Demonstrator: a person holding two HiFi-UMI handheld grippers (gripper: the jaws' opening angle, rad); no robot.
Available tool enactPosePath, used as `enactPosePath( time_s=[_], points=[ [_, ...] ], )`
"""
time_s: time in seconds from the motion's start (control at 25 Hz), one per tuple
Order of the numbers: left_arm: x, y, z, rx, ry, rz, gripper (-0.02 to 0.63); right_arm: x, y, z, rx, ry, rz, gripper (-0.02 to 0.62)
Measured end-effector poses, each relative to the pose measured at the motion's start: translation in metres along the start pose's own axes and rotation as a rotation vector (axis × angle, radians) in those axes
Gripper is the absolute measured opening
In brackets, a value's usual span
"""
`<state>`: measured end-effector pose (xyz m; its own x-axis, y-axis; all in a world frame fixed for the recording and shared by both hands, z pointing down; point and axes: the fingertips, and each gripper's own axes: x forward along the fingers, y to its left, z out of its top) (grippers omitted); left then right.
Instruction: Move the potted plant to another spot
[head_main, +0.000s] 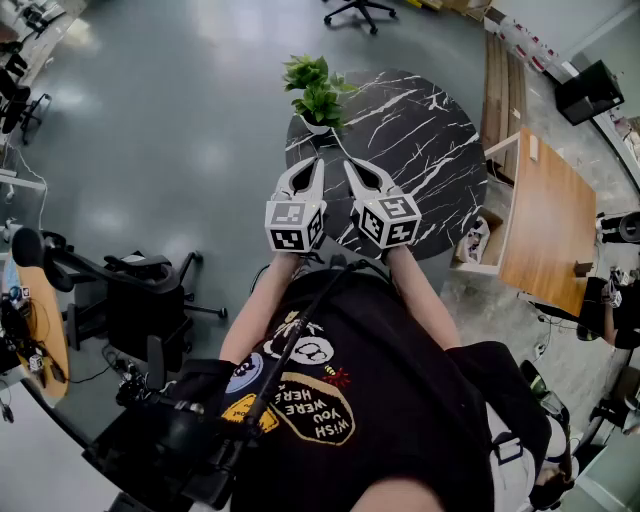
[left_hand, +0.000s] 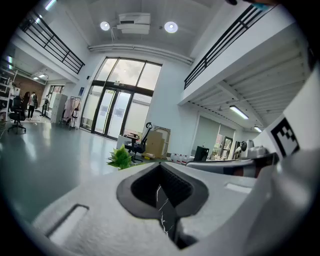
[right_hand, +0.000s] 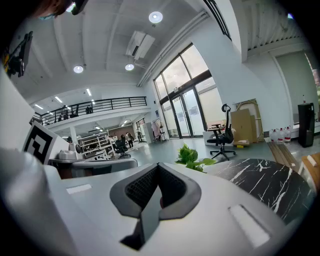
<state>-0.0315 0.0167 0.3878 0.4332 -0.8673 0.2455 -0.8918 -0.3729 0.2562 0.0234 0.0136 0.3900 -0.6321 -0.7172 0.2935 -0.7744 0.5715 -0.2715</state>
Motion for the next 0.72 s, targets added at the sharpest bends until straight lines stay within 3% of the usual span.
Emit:
enactPosePath(
  time_s=[0.72],
  points=[
    [-0.005, 0.011, -0.008, -0.028, 0.014, 0.003, 0.004, -0.003, -0.003, -0.007, 0.018, 0.002, -0.044, 0.003]
  ],
)
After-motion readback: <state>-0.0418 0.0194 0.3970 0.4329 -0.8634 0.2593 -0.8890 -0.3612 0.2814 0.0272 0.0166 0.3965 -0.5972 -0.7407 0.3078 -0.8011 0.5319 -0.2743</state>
